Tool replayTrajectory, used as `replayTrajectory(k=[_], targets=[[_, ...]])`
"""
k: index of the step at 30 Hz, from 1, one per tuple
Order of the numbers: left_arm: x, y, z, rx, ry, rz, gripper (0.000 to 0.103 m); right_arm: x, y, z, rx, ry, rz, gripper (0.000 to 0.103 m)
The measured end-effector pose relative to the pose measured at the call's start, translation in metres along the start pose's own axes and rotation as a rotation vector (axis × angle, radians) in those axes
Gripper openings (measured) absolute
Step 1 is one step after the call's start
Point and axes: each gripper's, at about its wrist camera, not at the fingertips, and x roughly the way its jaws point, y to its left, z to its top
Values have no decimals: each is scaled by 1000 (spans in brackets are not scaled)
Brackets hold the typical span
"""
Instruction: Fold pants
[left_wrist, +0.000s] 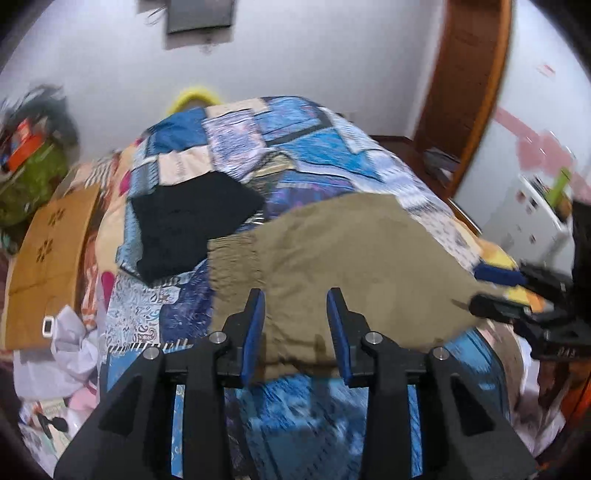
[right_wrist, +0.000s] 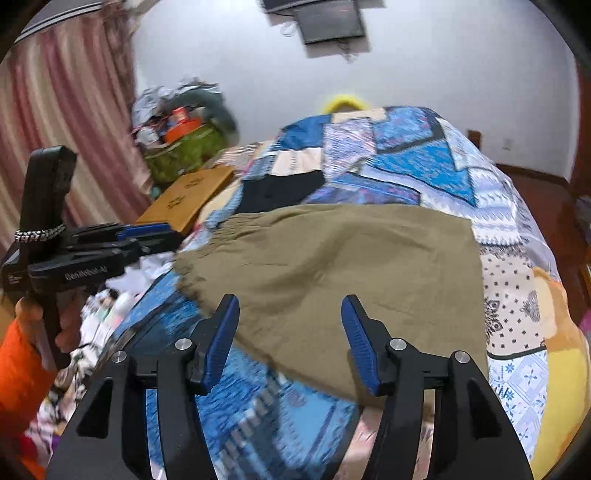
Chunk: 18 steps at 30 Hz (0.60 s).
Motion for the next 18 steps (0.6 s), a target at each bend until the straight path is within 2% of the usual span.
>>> replayTrajectory(k=[3,5,8,12,17,18], targets=[[22,14,1,-59,37,13,34,18,-15,-1,77,35,13,54],[38,17,-6,-65,74,26,34,34,-28,-5,157,91,31,54],[59,23,-20,-52,143,38,35,46,-40,-18,174,144,1,53],[56,37,-29,-89,141,10,49,28,-48,-28,141,134,-28,53],[51,41,-34,-76,129,51,57,5,-72,-39,189,120,-58,46],[50,39,-36,-68,126,60,58,0,-79,-41,201,119,-108,46]])
